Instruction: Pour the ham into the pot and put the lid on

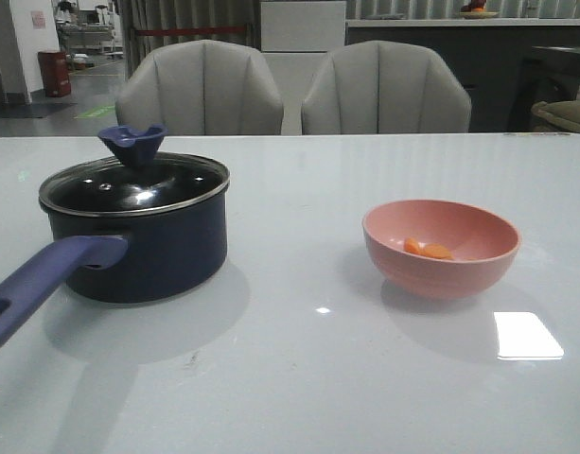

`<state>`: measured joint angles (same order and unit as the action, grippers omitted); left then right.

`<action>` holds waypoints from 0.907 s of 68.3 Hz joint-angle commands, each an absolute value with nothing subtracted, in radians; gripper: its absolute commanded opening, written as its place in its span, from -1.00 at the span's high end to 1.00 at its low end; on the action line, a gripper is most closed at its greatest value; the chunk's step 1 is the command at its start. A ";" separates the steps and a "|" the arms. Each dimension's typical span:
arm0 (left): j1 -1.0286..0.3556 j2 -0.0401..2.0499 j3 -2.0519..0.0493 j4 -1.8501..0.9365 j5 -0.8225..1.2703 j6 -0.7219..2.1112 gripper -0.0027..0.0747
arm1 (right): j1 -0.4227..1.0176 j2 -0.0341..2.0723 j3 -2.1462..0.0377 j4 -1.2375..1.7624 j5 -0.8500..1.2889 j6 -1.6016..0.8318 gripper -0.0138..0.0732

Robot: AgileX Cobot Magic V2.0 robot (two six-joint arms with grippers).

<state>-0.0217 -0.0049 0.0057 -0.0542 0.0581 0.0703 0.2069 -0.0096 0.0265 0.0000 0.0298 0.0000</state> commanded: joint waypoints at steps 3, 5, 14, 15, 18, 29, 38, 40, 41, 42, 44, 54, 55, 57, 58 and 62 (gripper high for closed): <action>-0.022 -0.023 0.026 -0.064 -0.022 0.069 0.59 | 0.208 -0.030 0.022 -0.009 -0.054 0.000 0.33; -0.022 -0.023 0.026 -0.064 -0.022 0.069 0.59 | 0.208 -0.030 0.022 -0.009 -0.054 0.000 0.33; -0.022 -0.023 0.026 -0.064 -0.022 0.069 0.59 | 0.208 -0.030 0.022 -0.009 -0.054 0.000 0.33; -0.022 -0.023 0.026 -0.064 -0.022 0.069 0.59 | 0.208 -0.030 0.022 -0.009 -0.054 0.000 0.33; -0.022 -0.023 0.026 -0.064 -0.022 0.069 0.59 | 0.208 -0.030 0.022 -0.009 -0.054 0.000 0.33; -0.022 -0.023 0.026 -0.064 -0.022 0.069 0.59 | 0.208 -0.030 0.022 -0.009 -0.054 0.000 0.33; -0.022 -0.023 0.026 -0.064 -0.022 0.069 0.59 | 0.208 -0.030 0.022 -0.009 -0.054 0.000 0.33; -0.022 -0.023 0.026 -0.064 -0.022 0.069 0.59 | 0.208 -0.030 0.022 -0.009 -0.054 0.000 0.33; -0.022 -0.023 0.026 -0.064 -0.022 0.069 0.59 | 0.208 -0.030 0.022 -0.009 -0.054 0.000 0.33; -0.022 -0.023 0.026 -0.064 -0.022 0.069 0.59 | 0.208 -0.030 0.022 -0.009 -0.054 0.000 0.33; -0.022 -0.023 0.026 -0.064 -0.022 0.069 0.59 | 0.208 -0.030 0.022 -0.009 -0.054 0.000 0.33; -0.022 -0.023 0.026 -0.064 -0.022 0.069 0.59 | 0.208 -0.030 0.022 -0.009 -0.054 0.000 0.33; -0.022 -0.023 0.026 -0.064 -0.022 0.069 0.59 | 0.208 -0.030 0.022 -0.009 -0.054 0.000 0.33; -0.022 -0.023 0.026 -0.064 -0.022 0.069 0.59 | 0.208 -0.030 0.022 -0.009 -0.054 0.000 0.33; -0.022 -0.023 0.026 -0.064 -0.024 0.069 0.59 | 0.208 -0.030 0.022 -0.009 -0.054 0.000 0.33; -0.022 -0.023 0.026 -0.064 -0.038 0.069 0.59 | 0.208 -0.030 0.022 -0.009 -0.054 0.000 0.33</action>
<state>-0.0217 -0.0049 0.0057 -0.0542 0.0563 0.0703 0.2069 -0.0096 0.0265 0.0000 0.0298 0.0000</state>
